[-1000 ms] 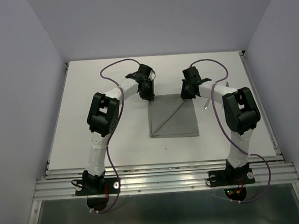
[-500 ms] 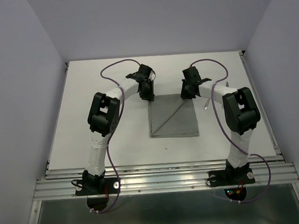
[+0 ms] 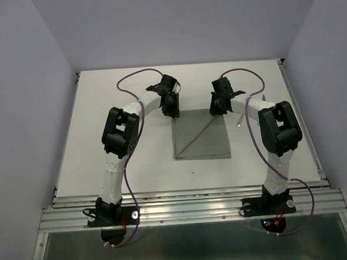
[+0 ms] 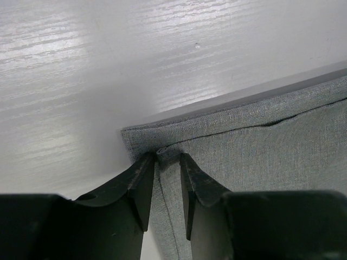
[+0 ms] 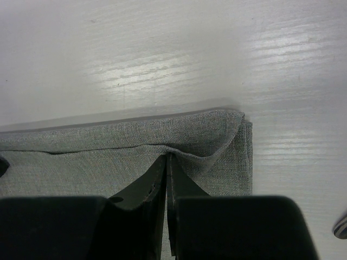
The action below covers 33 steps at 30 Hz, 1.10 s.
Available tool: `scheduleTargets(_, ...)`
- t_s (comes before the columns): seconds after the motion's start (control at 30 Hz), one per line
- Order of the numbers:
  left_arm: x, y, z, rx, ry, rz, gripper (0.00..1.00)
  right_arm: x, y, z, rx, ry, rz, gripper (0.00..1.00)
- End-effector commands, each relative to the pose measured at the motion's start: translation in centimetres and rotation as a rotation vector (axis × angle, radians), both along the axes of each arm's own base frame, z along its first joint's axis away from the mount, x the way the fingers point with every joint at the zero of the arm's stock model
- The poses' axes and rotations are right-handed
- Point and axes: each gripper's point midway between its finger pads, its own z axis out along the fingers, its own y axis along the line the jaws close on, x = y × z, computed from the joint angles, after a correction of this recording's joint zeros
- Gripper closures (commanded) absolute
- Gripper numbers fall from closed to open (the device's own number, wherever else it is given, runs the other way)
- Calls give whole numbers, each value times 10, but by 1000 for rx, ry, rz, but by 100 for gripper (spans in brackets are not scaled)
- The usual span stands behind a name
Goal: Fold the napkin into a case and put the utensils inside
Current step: Smooth out the top corner of the square-folded napkin at the center of the board.
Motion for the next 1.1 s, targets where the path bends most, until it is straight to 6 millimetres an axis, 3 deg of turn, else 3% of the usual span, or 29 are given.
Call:
scheduleTargets(0.0,3,-2,4,-5,-8,-14,64,17,5,28,31,-72,-1,91)
scheduleTargets(0.07,2,-2,3,-5,-5,-15,66,17,5,29,30,-76,0,92)
scheduleTargets(0.3,5,1,12,3,-27,6,100,16,4,33,33,-81,-2,92)
scheduleTargets(0.43,8,3,18,15,-42,17,100,18,3,38,29,-94,-8,85)
scheduleTargets(0.57,8,6,26,14,-57,30,100,18,2,43,29,-106,-11,62)
scheduleTargets(1.07,11,7,57,-15,-118,55,100,20,-7,60,4,-151,-44,62)
